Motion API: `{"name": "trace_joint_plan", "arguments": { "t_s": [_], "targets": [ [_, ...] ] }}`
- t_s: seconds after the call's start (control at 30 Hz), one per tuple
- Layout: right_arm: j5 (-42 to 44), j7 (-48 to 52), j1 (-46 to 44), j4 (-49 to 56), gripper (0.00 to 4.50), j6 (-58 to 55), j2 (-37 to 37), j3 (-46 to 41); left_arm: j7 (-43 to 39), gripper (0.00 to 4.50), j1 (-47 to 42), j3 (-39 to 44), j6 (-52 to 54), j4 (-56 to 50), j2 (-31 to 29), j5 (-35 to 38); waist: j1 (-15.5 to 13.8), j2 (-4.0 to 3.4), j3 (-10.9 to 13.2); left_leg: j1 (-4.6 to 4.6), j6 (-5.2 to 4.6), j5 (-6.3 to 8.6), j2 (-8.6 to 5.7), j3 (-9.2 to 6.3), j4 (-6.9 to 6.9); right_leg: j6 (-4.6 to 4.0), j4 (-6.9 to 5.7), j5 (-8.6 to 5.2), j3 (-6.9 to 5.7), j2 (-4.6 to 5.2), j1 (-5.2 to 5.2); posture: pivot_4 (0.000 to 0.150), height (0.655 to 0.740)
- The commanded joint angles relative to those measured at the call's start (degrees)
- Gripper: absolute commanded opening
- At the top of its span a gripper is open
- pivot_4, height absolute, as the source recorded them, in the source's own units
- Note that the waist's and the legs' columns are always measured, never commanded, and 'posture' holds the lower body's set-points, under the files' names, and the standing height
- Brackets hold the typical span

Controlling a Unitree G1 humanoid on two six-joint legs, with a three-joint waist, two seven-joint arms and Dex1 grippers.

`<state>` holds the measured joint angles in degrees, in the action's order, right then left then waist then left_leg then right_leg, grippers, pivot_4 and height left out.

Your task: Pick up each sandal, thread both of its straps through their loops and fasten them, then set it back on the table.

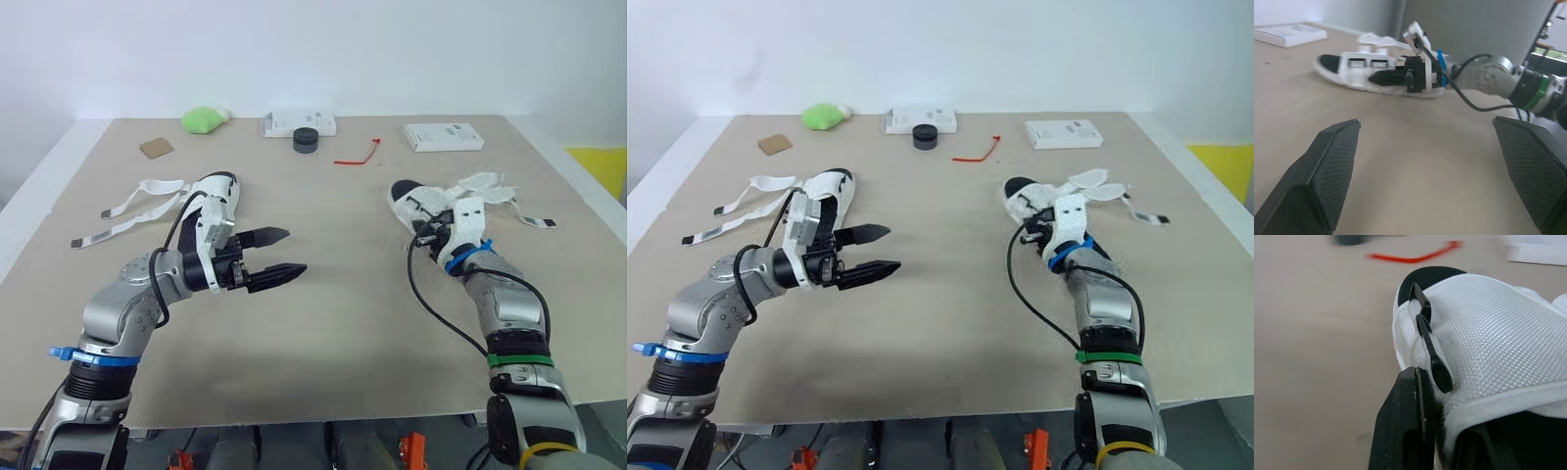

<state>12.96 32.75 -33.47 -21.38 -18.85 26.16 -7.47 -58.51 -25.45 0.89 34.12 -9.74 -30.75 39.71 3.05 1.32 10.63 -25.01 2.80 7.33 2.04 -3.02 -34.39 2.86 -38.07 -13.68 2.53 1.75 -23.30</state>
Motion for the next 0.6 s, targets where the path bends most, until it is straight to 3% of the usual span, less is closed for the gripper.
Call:
{"name": "trace_joint_plan", "arguments": {
  "t_s": [0.03,0.33,0.6],
  "targets": [
    [4.5,15.6,0.1,10.7,0.06,-3.5,3.8,6.2,-1.7,4.50,0.9,4.6,2.1,-3.1,-4.0,3.2,0.1,-0.05,0.0,-0.01,0.00,0.00,0.02,0.01,0.01,-0.01,0.00,0.00,0.01,-0.02,-0.03,0.150,0.7400],
    [6.3,34.0,2.6,24.3,0.06,-6.6,9.2,18.4,1.2,4.50,7.4,13.0,7.4,-9.7,-10.3,9.8,-0.4,-0.05,0.1,-0.04,0.14,0.12,0.44,0.09,0.09,-0.27,0.02,-0.12,0.01,-0.35,-0.16,0.150,0.7400],
    [2.6,39.2,2.9,19.9,0.06,0.1,9.5,23.2,6.4,4.50,14.2,19.1,10.5,-16.6,-12.0,15.3,-0.4,0.01,0.0,0.03,0.29,0.21,0.53,0.27,0.04,-0.30,0.04,-0.13,0.05,-0.35,-0.16,0.150,0.7400]
  ]
}}
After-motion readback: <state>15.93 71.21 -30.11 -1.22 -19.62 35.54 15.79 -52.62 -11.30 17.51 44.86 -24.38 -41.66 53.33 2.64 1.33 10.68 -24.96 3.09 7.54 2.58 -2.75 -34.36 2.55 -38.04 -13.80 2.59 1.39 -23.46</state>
